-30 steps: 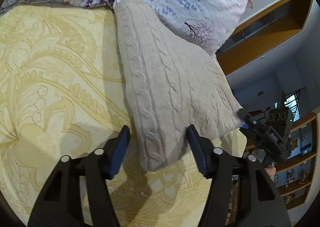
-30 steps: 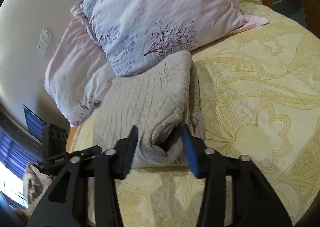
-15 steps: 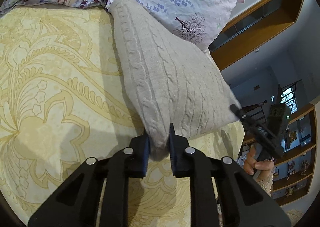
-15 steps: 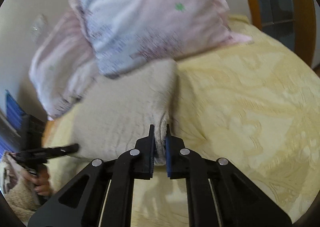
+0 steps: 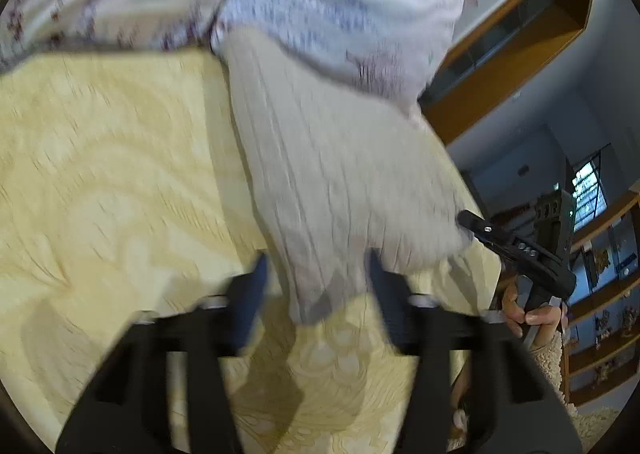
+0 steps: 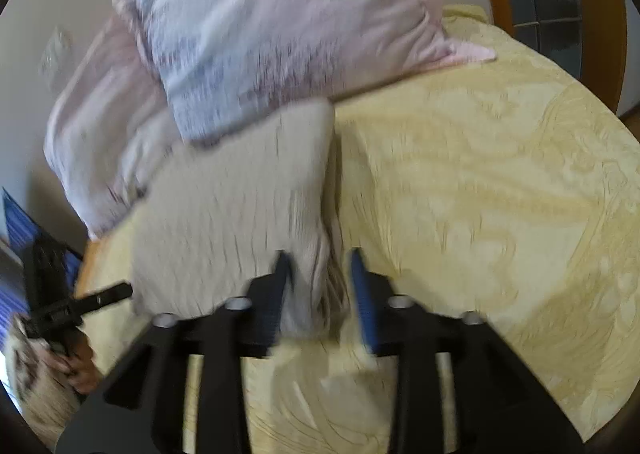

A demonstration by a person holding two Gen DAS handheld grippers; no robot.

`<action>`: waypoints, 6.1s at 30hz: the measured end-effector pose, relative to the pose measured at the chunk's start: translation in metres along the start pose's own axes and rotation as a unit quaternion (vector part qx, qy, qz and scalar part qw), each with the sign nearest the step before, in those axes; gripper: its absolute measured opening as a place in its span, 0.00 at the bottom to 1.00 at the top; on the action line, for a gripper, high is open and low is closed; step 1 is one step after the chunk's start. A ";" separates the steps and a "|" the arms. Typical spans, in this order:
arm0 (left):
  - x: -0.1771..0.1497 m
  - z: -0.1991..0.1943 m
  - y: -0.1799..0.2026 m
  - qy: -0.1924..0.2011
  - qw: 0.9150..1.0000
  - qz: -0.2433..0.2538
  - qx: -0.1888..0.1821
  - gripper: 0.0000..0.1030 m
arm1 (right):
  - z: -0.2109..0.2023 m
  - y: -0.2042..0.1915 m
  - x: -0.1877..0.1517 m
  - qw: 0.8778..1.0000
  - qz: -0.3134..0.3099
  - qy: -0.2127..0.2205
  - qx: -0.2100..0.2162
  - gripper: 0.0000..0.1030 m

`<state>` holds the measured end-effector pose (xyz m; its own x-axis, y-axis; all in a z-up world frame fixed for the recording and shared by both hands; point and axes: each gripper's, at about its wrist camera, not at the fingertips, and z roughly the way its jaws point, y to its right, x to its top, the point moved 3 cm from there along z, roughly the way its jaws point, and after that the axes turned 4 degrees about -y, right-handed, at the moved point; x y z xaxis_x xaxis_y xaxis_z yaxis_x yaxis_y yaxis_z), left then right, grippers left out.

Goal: Fold small clothes

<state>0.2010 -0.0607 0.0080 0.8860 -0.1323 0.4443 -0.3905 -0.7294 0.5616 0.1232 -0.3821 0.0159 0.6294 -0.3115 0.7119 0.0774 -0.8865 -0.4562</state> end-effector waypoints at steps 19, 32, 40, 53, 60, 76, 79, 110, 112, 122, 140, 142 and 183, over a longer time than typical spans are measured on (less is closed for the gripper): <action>0.140 0.061 -0.062 0.013 0.989 -0.146 -0.005 0.63 | 0.115 0.016 0.117 0.985 0.138 -0.080 0.065 0.45; 0.145 0.061 -0.045 0.056 0.994 -0.081 0.049 0.06 | 0.078 -0.006 0.127 0.999 0.022 0.022 0.028 0.09; 0.138 0.054 -0.017 0.067 0.985 -0.020 0.160 0.47 | 0.101 0.013 0.112 0.998 0.063 -0.032 -0.002 0.23; 0.081 0.031 0.018 0.043 0.986 0.031 0.159 0.63 | 0.050 0.009 0.053 0.998 0.040 -0.038 0.040 0.34; 0.069 0.033 0.022 0.035 0.988 0.030 0.149 0.68 | 0.052 0.013 0.050 0.999 0.022 -0.034 0.008 0.09; 0.072 0.045 -0.016 -0.007 0.995 -0.096 -0.009 0.76 | 0.046 0.037 0.059 0.992 0.098 -0.045 0.063 0.54; 0.072 0.049 -0.012 -0.012 0.996 -0.088 -0.008 0.78 | 0.052 0.034 0.061 0.991 0.104 -0.050 0.069 0.57; 0.073 0.075 -0.011 -0.015 0.995 -0.098 -0.033 0.55 | 0.095 0.003 0.049 0.973 0.079 -0.136 0.167 0.36; 0.072 0.068 -0.012 -0.010 0.994 -0.100 -0.045 0.46 | 0.092 0.000 0.047 0.974 0.077 -0.126 0.169 0.34; 0.060 0.010 -0.020 0.016 0.996 -0.077 -0.044 0.39 | 0.081 -0.056 0.034 0.979 0.036 -0.100 0.174 0.30; 0.030 -0.080 -0.131 0.055 0.989 -0.133 0.030 0.41 | 0.142 -0.170 -0.007 0.977 -0.065 -0.127 0.158 0.31; 0.023 -0.076 -0.144 0.054 0.986 -0.158 0.013 0.44 | 0.143 -0.162 -0.007 0.975 -0.044 -0.134 0.173 0.32; -0.038 -0.082 -0.118 0.047 0.985 -0.162 -0.029 0.60 | 0.113 -0.128 -0.035 0.962 -0.001 -0.184 0.201 0.54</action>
<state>0.1929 0.0858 -0.0181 0.9405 0.1659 0.2967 -0.1072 -0.6836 0.7220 0.1788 -0.2185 -0.0111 0.8540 -0.1017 0.5103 0.3254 -0.6608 -0.6763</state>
